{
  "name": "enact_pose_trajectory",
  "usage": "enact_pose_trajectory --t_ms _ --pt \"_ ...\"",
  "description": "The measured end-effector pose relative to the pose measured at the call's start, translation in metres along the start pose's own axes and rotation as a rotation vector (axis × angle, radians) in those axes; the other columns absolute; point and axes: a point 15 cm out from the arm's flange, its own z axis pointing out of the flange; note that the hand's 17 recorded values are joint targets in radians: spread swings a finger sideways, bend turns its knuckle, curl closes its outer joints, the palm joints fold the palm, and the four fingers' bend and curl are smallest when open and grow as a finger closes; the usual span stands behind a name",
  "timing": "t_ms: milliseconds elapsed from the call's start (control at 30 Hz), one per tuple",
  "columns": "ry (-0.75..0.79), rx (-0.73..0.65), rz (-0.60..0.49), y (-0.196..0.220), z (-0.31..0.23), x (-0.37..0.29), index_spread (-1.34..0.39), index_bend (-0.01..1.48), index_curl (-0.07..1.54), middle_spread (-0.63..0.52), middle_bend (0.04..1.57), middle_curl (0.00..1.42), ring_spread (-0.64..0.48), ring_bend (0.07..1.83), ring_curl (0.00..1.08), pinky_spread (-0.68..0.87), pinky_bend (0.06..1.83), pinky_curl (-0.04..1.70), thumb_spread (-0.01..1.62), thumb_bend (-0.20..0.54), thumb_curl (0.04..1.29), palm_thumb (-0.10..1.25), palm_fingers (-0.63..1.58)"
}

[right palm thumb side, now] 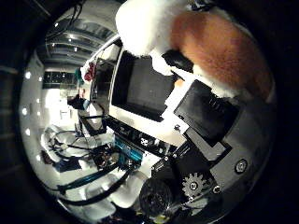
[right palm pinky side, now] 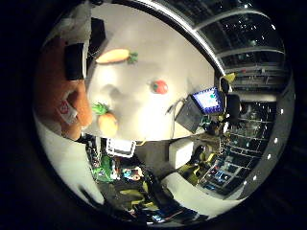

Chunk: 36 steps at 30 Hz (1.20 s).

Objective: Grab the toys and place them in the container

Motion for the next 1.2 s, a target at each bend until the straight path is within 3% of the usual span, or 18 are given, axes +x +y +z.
enact_pose_trajectory --t_ms 467,567,667,700,733,767,800,867,1000,1200 --pt "-0.182 0.129 -0.108 -0.096 0.053 -0.169 -0.18 1.18 0.64 -0.08 1.33 0.57 -0.16 1.43 0.56 -0.21 1.1 1.04 0.98 -0.022 0.63 0.97 1.21" --pt "-0.188 0.133 -0.1 -0.099 0.082 -0.184 -0.2 1.09 0.62 -0.09 1.3 0.56 -0.17 1.42 0.55 -0.23 1.09 1.01 0.96 -0.034 0.61 0.9 1.17" --pt "-0.199 0.086 -0.107 -0.096 0.111 -0.199 -0.26 0.84 0.59 -0.12 1.19 0.53 -0.2 1.34 0.52 -0.33 1.06 0.92 0.92 -0.034 0.6 0.85 0.96" --pt "-0.202 0.07 -0.111 -0.094 0.119 -0.202 -0.3 0.71 0.56 -0.14 1.11 0.51 -0.21 1.33 0.51 -0.37 1.08 0.9 0.92 -0.03 0.59 0.85 0.83" --pt "-0.201 0.054 -0.115 -0.093 0.126 -0.203 -0.36 0.6 0.54 -0.17 1.0 0.48 -0.23 1.31 0.52 -0.41 1.08 0.89 0.95 -0.022 0.58 0.85 0.56" --pt "-0.2 0.039 -0.121 -0.091 0.132 -0.204 -0.4 0.58 0.52 -0.16 0.9 0.45 -0.21 1.21 0.48 -0.36 0.99 0.87 0.97 -0.015 0.57 0.86 0.29" --pt "-0.2 0.029 -0.125 -0.09 0.136 -0.204 -0.43 0.61 0.52 -0.16 0.83 0.43 -0.19 1.14 0.47 -0.29 0.92 0.88 0.99 -0.022 0.56 0.86 0.14" --pt "-0.199 0.01 -0.136 -0.086 0.141 -0.204 -0.47 0.56 0.45 -0.11 0.67 0.36 -0.07 0.86 0.34 -0.04 0.8 0.78 1.01 -0.029 0.54 0.83 -0.12" --pt "-0.166 -0.027 -0.173 -0.077 0.143 -0.197 -0.5 0.43 0.37 -0.05 0.44 0.29 0.09 0.55 0.22 0.31 0.58 0.6 1.03 -0.023 0.51 0.83 -0.08" --pt "-0.112 0.003 -0.192 -0.066 0.1 -0.17 -0.51 0.28 0.34 -0.02 0.27 0.27 0.16 0.38 0.19 0.43 0.48 0.47 1.01 -0.026 0.49 0.81 0.0"
